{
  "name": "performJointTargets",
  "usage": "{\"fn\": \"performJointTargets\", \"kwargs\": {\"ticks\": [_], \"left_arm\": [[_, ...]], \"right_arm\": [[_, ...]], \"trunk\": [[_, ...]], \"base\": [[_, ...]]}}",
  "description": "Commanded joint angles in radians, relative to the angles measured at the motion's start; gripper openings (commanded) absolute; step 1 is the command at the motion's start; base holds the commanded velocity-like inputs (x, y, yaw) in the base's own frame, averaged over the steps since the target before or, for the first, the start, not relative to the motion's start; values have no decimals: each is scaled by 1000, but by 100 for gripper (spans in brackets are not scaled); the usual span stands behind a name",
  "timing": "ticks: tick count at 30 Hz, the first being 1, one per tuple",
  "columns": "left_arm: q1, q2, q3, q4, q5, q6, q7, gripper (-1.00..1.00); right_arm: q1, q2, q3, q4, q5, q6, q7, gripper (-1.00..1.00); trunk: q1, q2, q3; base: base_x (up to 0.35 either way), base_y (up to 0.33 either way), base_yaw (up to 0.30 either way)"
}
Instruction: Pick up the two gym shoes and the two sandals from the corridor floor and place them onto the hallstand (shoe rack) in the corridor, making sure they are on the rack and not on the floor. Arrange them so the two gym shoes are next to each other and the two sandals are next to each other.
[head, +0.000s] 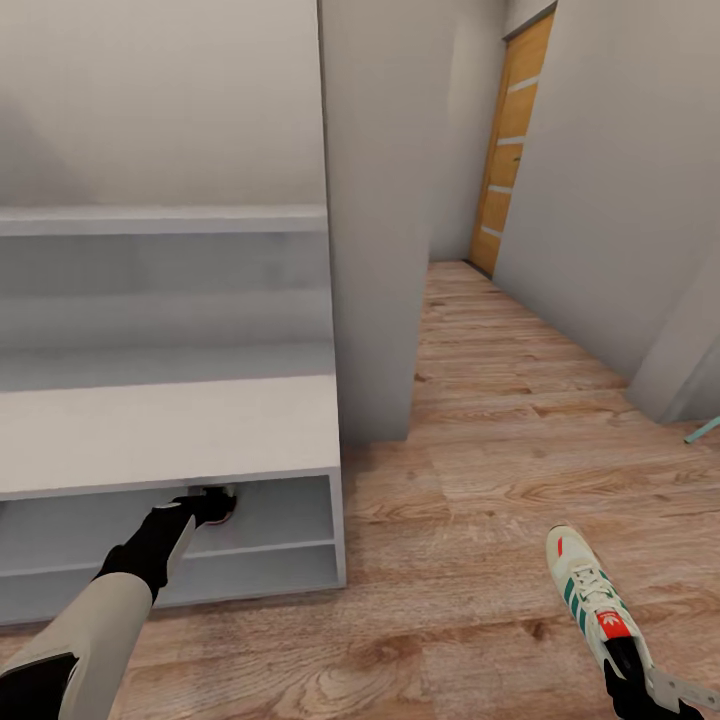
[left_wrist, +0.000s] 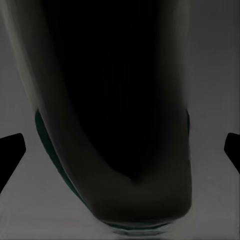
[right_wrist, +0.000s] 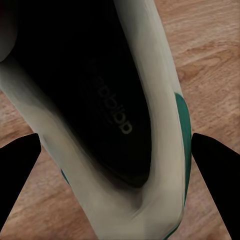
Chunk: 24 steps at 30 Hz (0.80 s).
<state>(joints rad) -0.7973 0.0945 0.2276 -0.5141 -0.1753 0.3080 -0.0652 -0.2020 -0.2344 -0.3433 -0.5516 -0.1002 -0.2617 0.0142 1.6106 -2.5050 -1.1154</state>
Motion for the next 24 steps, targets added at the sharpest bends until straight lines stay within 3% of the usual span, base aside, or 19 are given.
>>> {"fn": "performJointTargets", "kwargs": {"ticks": [1,9,24], "left_arm": [[0,-1,7,-2,-10,5,-7,100],[0,1,3,-13,-9,3,-7,100],[1,1,2,-12,-9,2,-8,100]], "right_arm": [[0,0,1,1,-10,-4,1,-100],[0,0,1,1,-10,-4,1,-100],[0,0,1,1,-10,-4,1,-100]], "trunk": [[0,0,-1],[0,0,-1],[0,0,-1]], "base": [[0,0,0],[-28,0,0],[-304,58,0]]}}
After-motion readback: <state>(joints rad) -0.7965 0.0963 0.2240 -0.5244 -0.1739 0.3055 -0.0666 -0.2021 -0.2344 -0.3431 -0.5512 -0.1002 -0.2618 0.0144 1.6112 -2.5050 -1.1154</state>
